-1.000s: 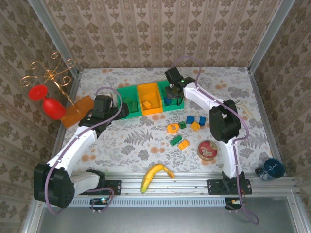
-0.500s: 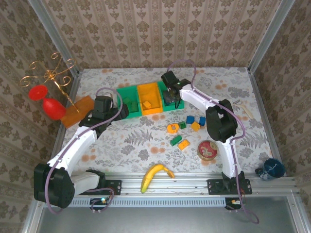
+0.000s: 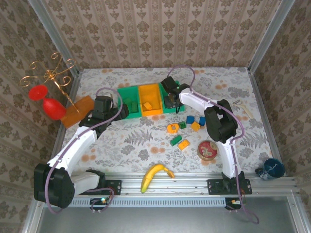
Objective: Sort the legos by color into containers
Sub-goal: Place the lego in the container.
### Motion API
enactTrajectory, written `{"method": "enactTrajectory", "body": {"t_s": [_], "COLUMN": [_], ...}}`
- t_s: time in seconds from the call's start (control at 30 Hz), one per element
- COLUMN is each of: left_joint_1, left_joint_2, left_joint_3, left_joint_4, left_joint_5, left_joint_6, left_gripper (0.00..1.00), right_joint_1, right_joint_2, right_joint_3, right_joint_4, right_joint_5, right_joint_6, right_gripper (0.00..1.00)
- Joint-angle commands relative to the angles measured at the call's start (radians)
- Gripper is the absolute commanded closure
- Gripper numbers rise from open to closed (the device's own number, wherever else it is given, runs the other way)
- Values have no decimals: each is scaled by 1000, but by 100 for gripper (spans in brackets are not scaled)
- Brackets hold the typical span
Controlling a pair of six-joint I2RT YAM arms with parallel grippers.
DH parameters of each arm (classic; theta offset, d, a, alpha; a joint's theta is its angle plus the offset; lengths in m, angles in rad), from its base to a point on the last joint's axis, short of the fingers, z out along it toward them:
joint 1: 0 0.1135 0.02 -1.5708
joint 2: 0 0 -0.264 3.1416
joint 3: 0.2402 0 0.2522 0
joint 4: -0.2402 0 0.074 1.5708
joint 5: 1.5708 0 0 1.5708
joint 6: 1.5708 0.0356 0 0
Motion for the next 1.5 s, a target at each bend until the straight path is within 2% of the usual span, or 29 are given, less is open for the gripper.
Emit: {"method": "enactTrajectory", "body": {"t_s": [0.0,0.1,0.33,0.43,0.67,0.87,1.0,1.2,1.47], "left_joint_1": [10,11,11,11,12,12,12,13,15], "left_joint_2": [-17,-17,-13,-13,-20,-20,-23,-31,-39], "left_joint_3": [-13,-13,-10,-10,-4,-5,-3,-5,-14], "left_joint_4": [9,11,14,12,5,6,3,2,3], "left_joint_5": [14,14,19,20,14,15,16,11,13], "left_joint_6": [-17,-17,-18,-17,-13,-13,-11,-10,-13], "left_gripper": [0,0,0,0,0,0,0,0,0], "right_joint_1": [12,15,16,16,16,16,16,14,-30], "right_joint_2": [-51,-71,-72,-63,-85,-128,-170,-289,-474], "right_joint_3": [-25,-40,-16,9,55,53,32,-56,-283], "right_joint_4": [-21,-14,-21,-28,-37,-23,-24,-37,-78], "right_joint_5": [26,27,55,61,70,60,65,98,116], "right_joint_6": [25,31,20,11,-4,-3,10,56,186], "right_gripper": [70,69,49,46,46,55,56,55,46]}}
